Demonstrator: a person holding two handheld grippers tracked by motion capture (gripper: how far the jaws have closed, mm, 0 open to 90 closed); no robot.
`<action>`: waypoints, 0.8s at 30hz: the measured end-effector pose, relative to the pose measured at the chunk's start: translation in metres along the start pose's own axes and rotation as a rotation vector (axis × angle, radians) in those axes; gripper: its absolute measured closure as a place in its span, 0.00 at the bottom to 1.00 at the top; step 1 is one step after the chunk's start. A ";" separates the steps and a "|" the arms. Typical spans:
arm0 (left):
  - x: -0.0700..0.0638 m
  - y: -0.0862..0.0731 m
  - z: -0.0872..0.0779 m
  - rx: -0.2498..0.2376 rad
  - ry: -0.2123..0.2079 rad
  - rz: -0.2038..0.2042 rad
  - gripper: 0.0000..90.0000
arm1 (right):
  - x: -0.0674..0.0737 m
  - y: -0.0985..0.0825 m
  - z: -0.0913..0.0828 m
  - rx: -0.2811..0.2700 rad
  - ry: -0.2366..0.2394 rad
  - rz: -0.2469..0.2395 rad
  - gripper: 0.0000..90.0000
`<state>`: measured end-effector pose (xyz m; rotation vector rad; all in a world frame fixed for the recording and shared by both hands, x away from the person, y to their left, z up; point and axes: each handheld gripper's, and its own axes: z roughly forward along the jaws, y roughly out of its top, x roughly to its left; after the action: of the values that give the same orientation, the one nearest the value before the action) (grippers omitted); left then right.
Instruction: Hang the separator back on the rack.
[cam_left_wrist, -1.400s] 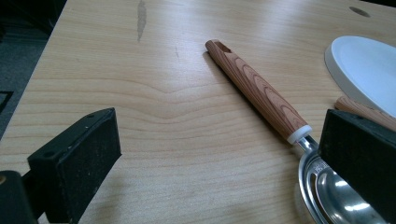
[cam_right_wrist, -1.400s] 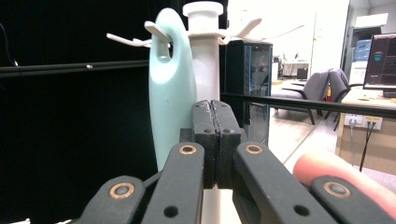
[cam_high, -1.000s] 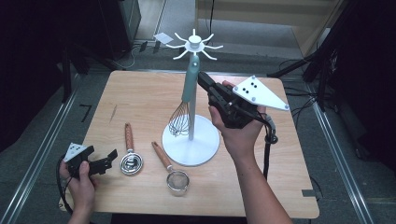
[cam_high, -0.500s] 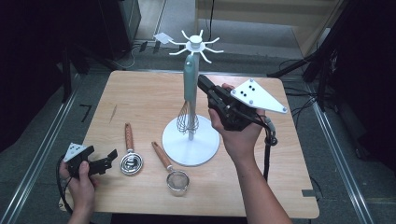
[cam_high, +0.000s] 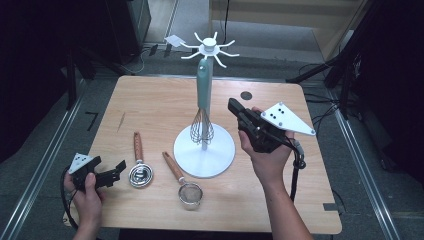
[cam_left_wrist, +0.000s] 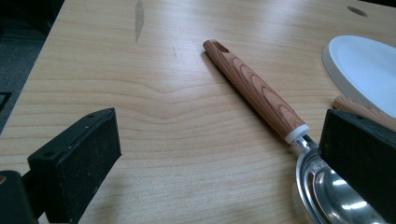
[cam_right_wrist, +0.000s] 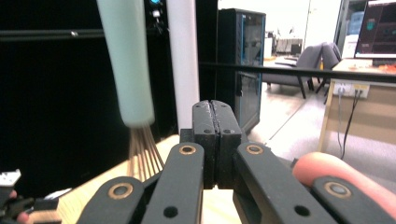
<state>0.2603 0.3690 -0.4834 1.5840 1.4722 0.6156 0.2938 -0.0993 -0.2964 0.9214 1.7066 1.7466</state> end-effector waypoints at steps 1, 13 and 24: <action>0.000 0.000 0.000 -0.001 0.000 0.000 0.00 | -0.001 -0.004 -0.001 0.006 -0.003 0.002 1.00; -0.001 0.000 -0.001 0.013 -0.011 0.006 0.00 | -0.017 -0.053 -0.016 0.100 -0.033 0.036 1.00; -0.008 0.001 -0.008 0.036 -0.018 0.067 0.10 | -0.032 -0.101 -0.039 0.206 -0.061 0.067 0.91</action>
<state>0.2531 0.3633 -0.4773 1.6682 1.4293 0.6151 0.2752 -0.1421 -0.3995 1.1215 1.8606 1.5881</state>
